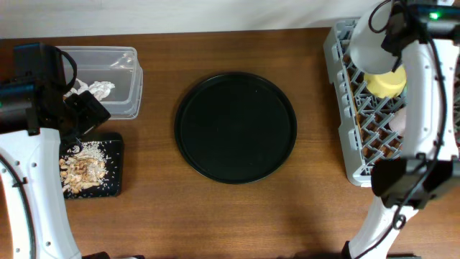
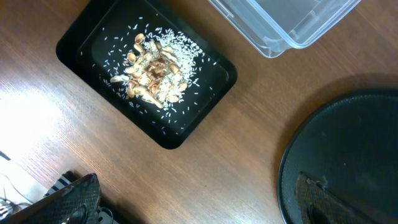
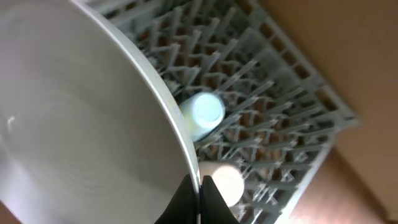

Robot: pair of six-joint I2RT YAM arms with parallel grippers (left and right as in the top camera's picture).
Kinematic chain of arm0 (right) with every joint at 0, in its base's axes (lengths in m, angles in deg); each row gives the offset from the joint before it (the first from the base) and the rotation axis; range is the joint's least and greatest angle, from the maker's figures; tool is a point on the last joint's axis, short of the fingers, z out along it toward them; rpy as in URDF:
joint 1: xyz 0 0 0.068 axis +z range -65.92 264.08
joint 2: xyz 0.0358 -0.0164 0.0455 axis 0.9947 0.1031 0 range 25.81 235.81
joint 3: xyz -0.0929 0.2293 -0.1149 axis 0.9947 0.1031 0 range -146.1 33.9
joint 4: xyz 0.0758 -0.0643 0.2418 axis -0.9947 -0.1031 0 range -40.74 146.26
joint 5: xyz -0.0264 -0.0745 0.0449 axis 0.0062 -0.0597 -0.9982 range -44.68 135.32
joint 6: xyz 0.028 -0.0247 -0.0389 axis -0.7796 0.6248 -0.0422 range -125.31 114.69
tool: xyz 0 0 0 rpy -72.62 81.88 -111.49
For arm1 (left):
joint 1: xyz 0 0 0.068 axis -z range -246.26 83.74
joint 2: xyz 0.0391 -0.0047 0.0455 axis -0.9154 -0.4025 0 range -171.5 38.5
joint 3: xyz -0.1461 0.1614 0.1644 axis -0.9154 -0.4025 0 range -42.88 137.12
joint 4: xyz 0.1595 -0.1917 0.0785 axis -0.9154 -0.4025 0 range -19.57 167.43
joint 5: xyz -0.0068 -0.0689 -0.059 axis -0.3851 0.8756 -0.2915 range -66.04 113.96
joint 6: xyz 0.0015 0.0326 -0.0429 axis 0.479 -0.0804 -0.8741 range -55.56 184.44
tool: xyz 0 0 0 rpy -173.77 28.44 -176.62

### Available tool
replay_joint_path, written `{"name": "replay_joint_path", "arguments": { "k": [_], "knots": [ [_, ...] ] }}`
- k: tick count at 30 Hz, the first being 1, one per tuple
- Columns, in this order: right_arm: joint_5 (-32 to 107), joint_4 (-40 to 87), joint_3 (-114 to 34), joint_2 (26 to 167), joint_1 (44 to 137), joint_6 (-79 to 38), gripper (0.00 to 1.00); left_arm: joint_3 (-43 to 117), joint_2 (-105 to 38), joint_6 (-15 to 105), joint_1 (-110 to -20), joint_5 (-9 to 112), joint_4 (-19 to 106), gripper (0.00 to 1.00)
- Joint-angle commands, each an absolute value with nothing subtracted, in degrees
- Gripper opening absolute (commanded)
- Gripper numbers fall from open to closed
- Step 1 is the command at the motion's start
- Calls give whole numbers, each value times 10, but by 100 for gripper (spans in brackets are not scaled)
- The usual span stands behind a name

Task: Sort waste into correct bins and load items into the dishwasher rack
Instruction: 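Lift the grey plate and stand it upright in the rack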

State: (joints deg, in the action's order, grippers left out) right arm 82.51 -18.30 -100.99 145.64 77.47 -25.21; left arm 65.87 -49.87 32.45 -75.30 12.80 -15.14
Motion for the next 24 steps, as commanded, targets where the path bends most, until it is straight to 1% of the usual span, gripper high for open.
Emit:
{"name": "replay_joint_path", "arguments": {
  "k": [1, 3, 9, 15, 16, 17, 18, 19, 20, 21, 22, 24],
  "knots": [
    [935, -162, -1010, 1501, 774, -245, 4, 662, -493, 326, -755, 125, -152, 99],
    [936, -151, -1010, 1519, 774, -227, 4, 662, -493, 326, -755, 125, -152, 99],
    [908, -141, -1010, 1562, 789, -227, 4, 662, -493, 326, -755, 125, -152, 99],
    [908, -131, -1010, 1567, 837, -217, 4, 662, -493, 326, -755, 126, -152, 99],
    [908, -129, -1010, 1567, 841, -216, 5, 662, -493, 326, -755, 125, -152, 99],
    [908, -130, -1010, 1567, 846, -216, 12, 662, -493, 326, -755, 126, -153, 99],
    [908, -131, -1010, 1567, 853, -216, 35, 662, -493, 326, -755, 125, -153, 99],
    [908, -132, -1010, 1567, 860, -216, 61, 662, -493, 326, -755, 126, -152, 99],
    [908, -136, -1012, 1565, 867, -216, 80, 662, -493, 326, -755, 126, -153, 99],
    [907, -139, -1013, 1561, 875, -217, 96, 662, -493, 326, -755, 126, -152, 99],
    [903, -143, -1014, 1553, 882, -218, 98, 662, -493, 326, -755, 126, -153, 99],
    [883, -149, -1014, 1532, 892, -221, 98, 662, -493, 326, -755, 126, -152, 99]
  ]
}}
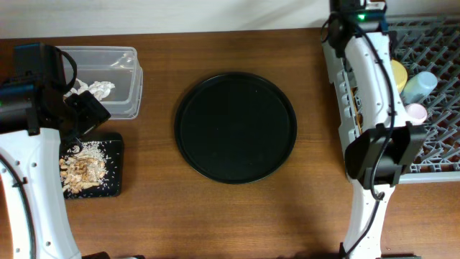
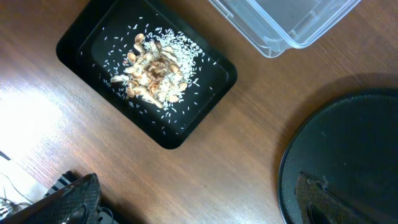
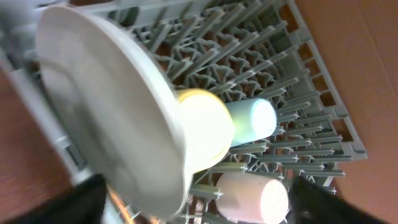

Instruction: Sort waste into correct bins and load items into the dishwasher rack

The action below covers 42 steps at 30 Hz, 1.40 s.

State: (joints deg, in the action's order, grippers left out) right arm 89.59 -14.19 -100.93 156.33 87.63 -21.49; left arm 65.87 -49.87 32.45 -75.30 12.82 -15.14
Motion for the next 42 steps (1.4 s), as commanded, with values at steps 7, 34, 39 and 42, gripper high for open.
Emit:
{"name": "replay_joint_path", "arguments": {
  "k": [7, 34, 39, 42],
  "knots": [
    [698, -203, -1015, 1365, 913, -256, 98, 662, -493, 326, -755, 125, -152, 99],
    [511, -396, -538, 697, 976, -324, 98, 662, -493, 326, -755, 126, -153, 99],
    [511, -396, -525, 694, 976, -324, 98, 662, -493, 326, -755, 126, -152, 99],
    [511, -396, -525, 694, 976, -324, 98, 662, -493, 326, -755, 125, -152, 99]
  ]
}}
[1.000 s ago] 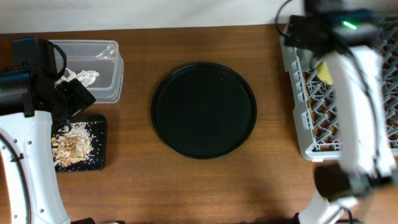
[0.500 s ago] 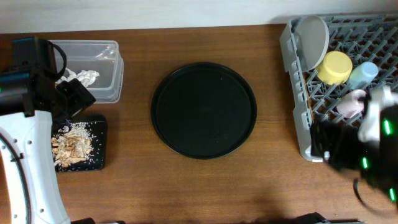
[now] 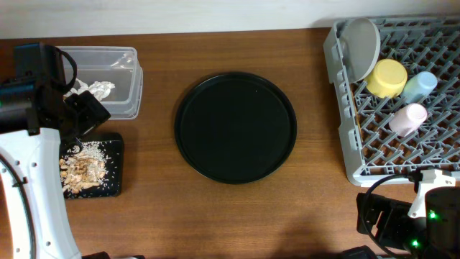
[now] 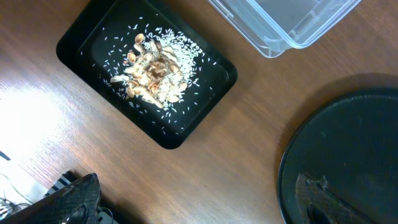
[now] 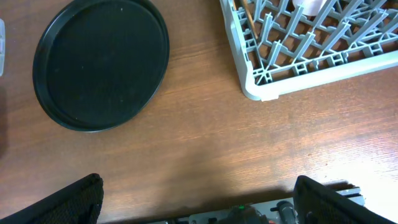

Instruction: Sort waste into correct bins and load items into the dishwasher rack

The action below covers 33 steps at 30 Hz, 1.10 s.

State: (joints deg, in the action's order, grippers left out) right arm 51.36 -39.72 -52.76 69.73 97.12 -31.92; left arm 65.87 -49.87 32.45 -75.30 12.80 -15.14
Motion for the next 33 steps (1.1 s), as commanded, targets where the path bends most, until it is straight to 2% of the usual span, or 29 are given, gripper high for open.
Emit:
{"name": "replay_joint_path", "arguments": {
  "k": [1, 10, 17, 23, 26, 33],
  "knots": [
    [511, -396, -525, 694, 976, -324, 98, 662, -493, 326, -755, 126, -152, 100],
    [518, -373, -499, 683, 976, -282, 98, 662, -493, 326, -755, 125, -152, 99],
    [487, -127, -293, 499, 911, -149, 98, 662, -493, 326, -755, 126, -152, 99],
    [445, 57, -92, 339, 870, -135, 98, 662, -493, 326, -755, 126, -152, 99],
    [404, 201, 37, 277, 870, -135, 98, 662, -493, 326, -755, 126, -152, 99],
    [398, 424, 195, 260, 870, -134, 98, 662, -493, 326, -755, 126, -152, 99]
  ]
}}
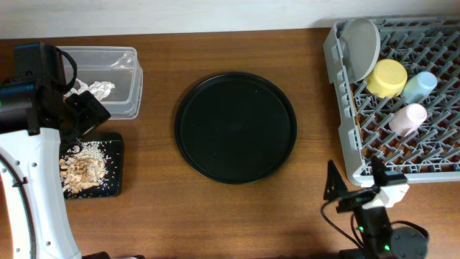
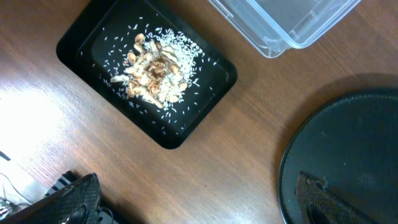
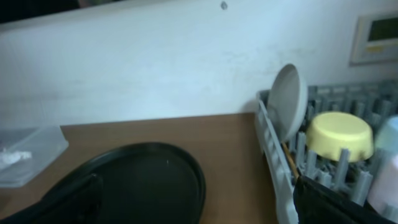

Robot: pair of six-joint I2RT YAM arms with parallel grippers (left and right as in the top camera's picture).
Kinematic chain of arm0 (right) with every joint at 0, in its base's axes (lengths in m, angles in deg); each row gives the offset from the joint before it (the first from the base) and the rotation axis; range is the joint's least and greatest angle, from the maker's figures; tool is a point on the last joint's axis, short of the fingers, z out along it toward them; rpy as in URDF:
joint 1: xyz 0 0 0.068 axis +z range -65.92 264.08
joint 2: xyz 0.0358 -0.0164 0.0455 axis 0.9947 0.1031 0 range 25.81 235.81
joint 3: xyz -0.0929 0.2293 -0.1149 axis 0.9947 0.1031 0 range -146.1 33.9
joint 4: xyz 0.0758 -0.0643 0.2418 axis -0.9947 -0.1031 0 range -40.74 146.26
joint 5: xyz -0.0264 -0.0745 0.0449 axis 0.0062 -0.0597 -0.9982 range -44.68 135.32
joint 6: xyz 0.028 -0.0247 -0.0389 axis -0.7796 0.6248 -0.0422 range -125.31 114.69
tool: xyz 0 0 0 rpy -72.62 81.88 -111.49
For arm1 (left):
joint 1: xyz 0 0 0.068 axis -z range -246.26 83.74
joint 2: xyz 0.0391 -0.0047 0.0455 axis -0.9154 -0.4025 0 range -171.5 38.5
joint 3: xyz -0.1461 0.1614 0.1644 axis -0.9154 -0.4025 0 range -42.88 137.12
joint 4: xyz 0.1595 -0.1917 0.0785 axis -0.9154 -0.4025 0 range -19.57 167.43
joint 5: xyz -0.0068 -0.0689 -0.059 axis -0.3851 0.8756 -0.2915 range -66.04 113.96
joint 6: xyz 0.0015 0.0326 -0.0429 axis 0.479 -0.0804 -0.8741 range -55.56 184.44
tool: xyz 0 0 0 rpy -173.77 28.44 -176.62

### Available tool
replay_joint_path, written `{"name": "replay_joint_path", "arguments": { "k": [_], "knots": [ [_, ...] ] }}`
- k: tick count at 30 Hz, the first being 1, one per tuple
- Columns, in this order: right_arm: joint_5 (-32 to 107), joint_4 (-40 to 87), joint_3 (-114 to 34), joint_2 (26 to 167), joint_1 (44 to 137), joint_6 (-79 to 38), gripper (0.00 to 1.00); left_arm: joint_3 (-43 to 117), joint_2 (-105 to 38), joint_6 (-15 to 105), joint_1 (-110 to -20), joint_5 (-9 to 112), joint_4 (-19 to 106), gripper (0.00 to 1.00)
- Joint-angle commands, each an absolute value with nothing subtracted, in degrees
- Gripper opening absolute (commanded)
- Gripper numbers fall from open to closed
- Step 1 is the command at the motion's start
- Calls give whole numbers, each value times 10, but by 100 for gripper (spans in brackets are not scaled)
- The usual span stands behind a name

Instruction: Sort waste into correct bins and load items into the dishwasher rack

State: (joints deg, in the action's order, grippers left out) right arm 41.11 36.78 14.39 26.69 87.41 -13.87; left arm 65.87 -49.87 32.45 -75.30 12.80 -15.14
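The grey dishwasher rack (image 1: 343,147) at the right holds a grey plate (image 1: 359,39) standing on edge, a yellow bowl (image 1: 388,77), a blue cup (image 1: 420,85) and a pink cup (image 1: 406,117). The right wrist view shows the plate (image 3: 285,102) and the yellow bowl (image 3: 339,134) from the side. My right gripper (image 1: 354,181) is open and holds nothing, low at the table's front edge beside the rack's near corner. My left gripper (image 2: 196,202) hangs open over bare wood between the scrap tray and the round tray.
A black round tray (image 1: 236,127) lies mid-table. At the left a clear plastic bin (image 1: 122,90) holds crumpled white paper. In front of it a black rectangular tray (image 1: 108,183) carries rice and food scraps (image 2: 152,71). A white wall stands behind the table.
My right wrist has tipped from looking straight down on the table to looking level across it toward the wall, and its open fingers now show at the front edge. The left arm has not moved.
My right gripper was shut on the grey plate above the rack. Then it was open, with the plate standing in the rack's far left corner. After that the right arm was back at the table's front, and now it faces the wall. The left arm stayed put.
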Motion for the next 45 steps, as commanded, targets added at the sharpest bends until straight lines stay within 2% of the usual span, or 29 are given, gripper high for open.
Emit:
{"name": "replay_joint_path", "arguments": {
  "k": [1, 6, 10, 17, 21, 45],
  "knots": [
    [398, 451, 213, 260, 870, -134, 98, 662, -493, 326, -755, 125, -152, 99],
    [397, 580, 298, 260, 843, -135, 98, 662, -493, 326, -755, 125, -152, 99],
    [397, 612, 334, 260, 821, -133, 98, 662, -493, 326, -755, 125, -152, 99],
    [398, 526, 336, 260, 795, -21, 98, 662, -493, 326, -755, 126, -152, 99],
    [400, 520, 336, 260, 795, 3, 98, 662, -493, 326, -755, 125, -152, 99],
    [410, 520, 336, 260, 795, 3, 98, 662, -493, 326, -755, 126, -152, 99]
  ]
}}
